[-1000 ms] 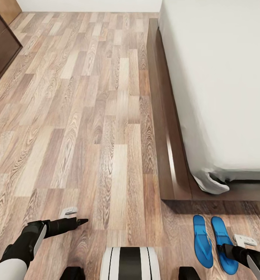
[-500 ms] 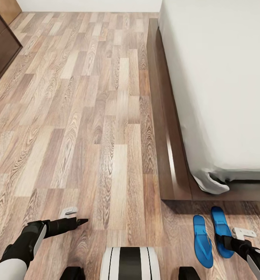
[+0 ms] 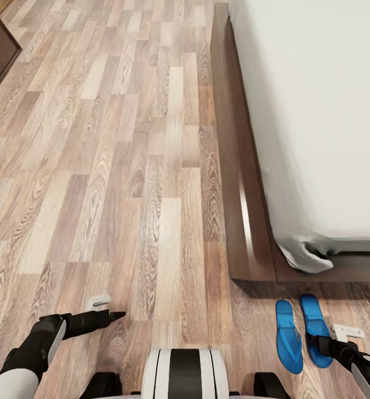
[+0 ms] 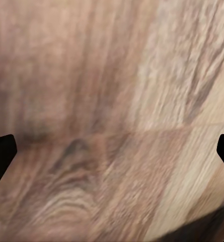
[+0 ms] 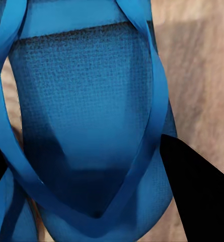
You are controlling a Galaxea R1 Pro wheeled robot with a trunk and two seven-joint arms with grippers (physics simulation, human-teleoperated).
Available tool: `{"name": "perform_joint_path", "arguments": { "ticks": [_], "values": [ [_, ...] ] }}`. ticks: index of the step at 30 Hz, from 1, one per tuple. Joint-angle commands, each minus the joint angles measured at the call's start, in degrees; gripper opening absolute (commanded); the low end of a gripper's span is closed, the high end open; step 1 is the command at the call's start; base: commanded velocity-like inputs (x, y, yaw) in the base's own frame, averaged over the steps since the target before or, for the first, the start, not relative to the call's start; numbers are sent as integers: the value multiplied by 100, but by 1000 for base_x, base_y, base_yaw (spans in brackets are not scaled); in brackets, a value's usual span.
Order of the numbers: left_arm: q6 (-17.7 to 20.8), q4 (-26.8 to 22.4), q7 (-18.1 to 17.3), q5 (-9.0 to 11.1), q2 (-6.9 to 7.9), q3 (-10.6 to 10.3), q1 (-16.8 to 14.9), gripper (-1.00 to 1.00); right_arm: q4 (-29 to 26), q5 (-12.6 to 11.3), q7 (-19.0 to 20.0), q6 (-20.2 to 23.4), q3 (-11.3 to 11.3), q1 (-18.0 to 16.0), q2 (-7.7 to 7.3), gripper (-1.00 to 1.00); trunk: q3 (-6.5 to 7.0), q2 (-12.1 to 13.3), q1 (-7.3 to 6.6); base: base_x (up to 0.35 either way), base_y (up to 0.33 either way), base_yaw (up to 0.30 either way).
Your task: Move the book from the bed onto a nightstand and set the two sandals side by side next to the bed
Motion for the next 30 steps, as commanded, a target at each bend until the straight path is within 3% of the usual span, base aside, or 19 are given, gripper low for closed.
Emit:
{"name": "perform_joint_path", "arguments": {
  "ticks": [1,10,15,28,29,30],
  "values": [
    [28,-7,-51,-58,-5,28,-3,100,-9,-45,28,42,-19,-1,1,-100,-26,-3,1,0,0,0],
    [28,-7,-55,-58,-3,34,-3,100,-9,-44,28,41,-19,-1,1,-100,-48,-4,4,0,0,0],
    [28,-7,-56,-58,-5,35,-3,100,-9,-45,28,40,-19,-1,1,-100,-159,-11,17,0,0,0],
    [28,-7,-60,-58,-1,35,-3,100,-9,-37,28,42,-19,-1,1,-100,-159,-11,17,0,0,0],
    [28,-7,-60,-58,-2,35,-3,100,-9,-38,28,43,-19,-1,1,100,-159,-11,17,0,0,0],
    [28,-8,-60,-58,-3,35,-3,100,-9,-41,28,44,-19,-1,1,100,-159,-11,17,0,0,0]
  ]
}}
